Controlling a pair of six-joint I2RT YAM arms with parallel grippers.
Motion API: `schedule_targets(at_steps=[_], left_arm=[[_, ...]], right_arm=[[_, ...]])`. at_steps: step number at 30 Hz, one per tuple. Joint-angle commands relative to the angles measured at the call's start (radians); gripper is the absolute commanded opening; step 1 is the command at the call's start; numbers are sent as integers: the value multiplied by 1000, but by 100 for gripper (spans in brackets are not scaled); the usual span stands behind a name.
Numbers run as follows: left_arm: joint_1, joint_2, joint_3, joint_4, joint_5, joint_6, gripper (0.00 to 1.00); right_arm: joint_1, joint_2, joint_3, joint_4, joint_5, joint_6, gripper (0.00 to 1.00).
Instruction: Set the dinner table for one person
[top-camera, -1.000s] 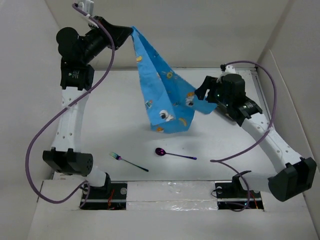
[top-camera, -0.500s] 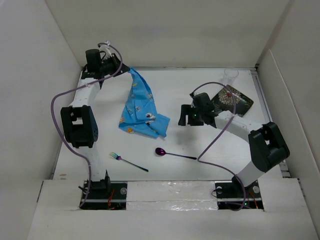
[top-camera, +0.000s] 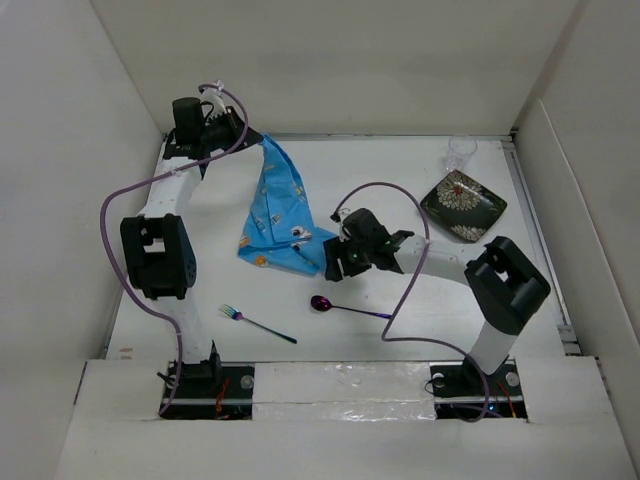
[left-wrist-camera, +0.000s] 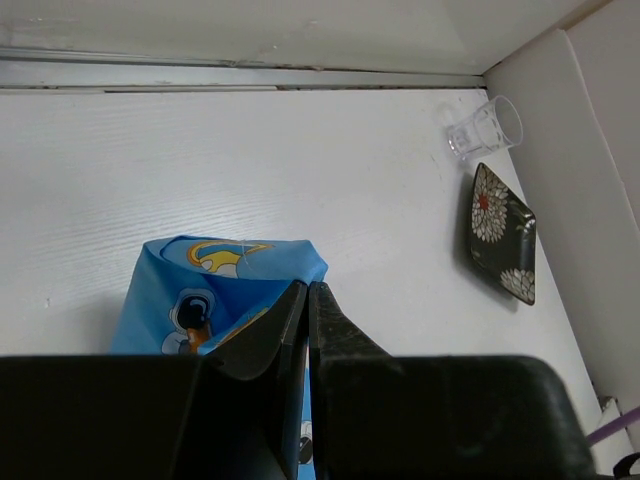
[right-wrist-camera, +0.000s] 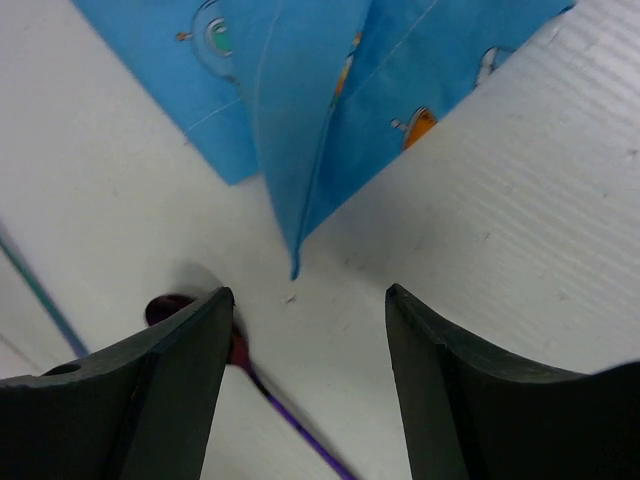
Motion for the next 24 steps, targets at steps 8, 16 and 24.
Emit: schedule_targets(at_steps=[8,16,24], left_arm=[[1,-88,-16,42,32,14,0],[1,-155,-24,28,41,13,0],[1,-405,-24,54,-72,11,0]], right_arm=[[17,130,172,66,90,-42,59],[37,49,209,-24,169,-54,0],[37,-410,518,-382,406,-157,0]])
